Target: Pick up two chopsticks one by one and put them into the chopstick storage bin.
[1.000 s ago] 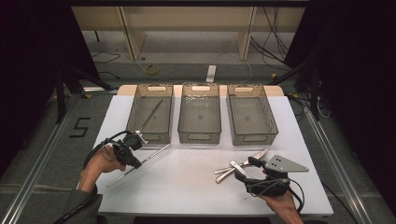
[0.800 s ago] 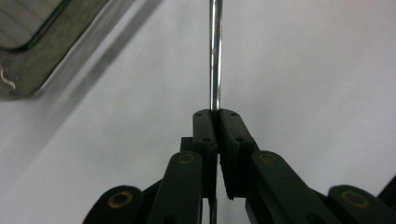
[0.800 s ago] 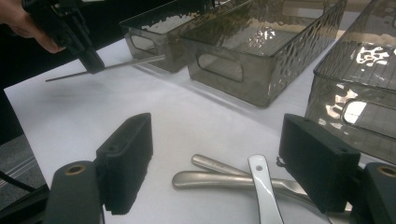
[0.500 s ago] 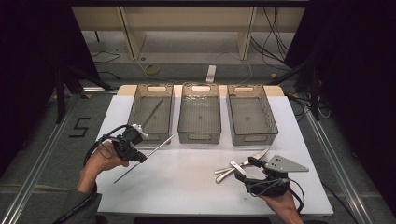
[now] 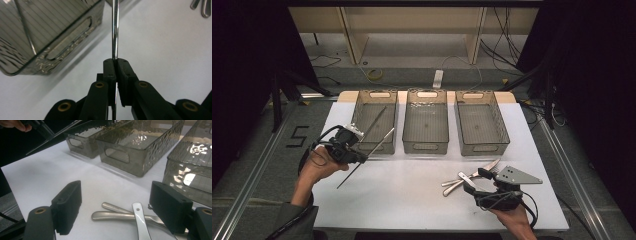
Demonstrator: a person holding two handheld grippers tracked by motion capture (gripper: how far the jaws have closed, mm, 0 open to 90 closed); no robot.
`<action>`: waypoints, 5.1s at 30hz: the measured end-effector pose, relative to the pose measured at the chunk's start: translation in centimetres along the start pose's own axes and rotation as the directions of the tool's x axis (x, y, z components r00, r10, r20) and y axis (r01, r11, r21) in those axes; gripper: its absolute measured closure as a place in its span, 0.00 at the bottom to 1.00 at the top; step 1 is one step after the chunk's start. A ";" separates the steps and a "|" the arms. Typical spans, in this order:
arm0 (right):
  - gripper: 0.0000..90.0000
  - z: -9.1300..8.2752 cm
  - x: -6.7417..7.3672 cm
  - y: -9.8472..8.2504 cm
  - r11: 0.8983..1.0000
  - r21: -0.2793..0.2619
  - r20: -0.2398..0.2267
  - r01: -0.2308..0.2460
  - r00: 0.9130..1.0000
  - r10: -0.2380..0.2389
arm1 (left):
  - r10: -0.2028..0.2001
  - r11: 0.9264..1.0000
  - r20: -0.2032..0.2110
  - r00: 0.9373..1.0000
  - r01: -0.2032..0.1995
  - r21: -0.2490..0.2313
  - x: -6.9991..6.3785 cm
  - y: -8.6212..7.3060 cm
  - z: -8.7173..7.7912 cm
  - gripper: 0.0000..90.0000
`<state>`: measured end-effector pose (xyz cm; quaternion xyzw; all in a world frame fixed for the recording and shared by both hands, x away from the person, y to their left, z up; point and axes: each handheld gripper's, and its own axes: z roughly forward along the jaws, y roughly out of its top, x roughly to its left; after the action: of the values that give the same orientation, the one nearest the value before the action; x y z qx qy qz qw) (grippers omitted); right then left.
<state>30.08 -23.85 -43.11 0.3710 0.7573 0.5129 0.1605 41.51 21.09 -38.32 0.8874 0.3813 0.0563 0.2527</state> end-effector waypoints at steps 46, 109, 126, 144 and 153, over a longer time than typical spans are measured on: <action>0.30 0.0 -0.2 -0.1 1.000 0.001 -0.001 -0.013 1.000 0.013 | -0.146 0.962 -0.097 0.985 0.118 -0.246 6.8 9.9 -1.3 0.95; 0.30 0.0 -0.2 -0.2 1.000 0.004 -0.009 -0.015 1.000 0.015 | -0.298 0.936 -0.204 0.933 0.244 -0.253 9.9 5.6 5.2 0.91; 0.30 0.1 -0.2 -0.1 1.000 0.014 0.000 -0.010 1.000 0.010 | -0.331 0.857 -0.001 0.943 0.301 -0.418 4.9 3.8 2.3 0.40; 0.31 0.5 -0.7 0.1 0.997 0.076 0.035 -0.009 0.999 0.006 | -0.223 0.855 0.027 0.974 0.209 -0.474 1.0 0.9 2.2 0.26; 0.31 1.0 -1.2 0.2 0.992 0.124 0.047 0.004 0.999 -0.010 | -0.201 0.830 0.040 0.979 0.192 -0.524 -0.5 -0.4 2.5 0.24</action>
<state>31.63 -24.04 -43.49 0.3896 0.7850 0.4554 0.1569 41.61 19.94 -40.63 0.7401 0.4428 0.1393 0.4867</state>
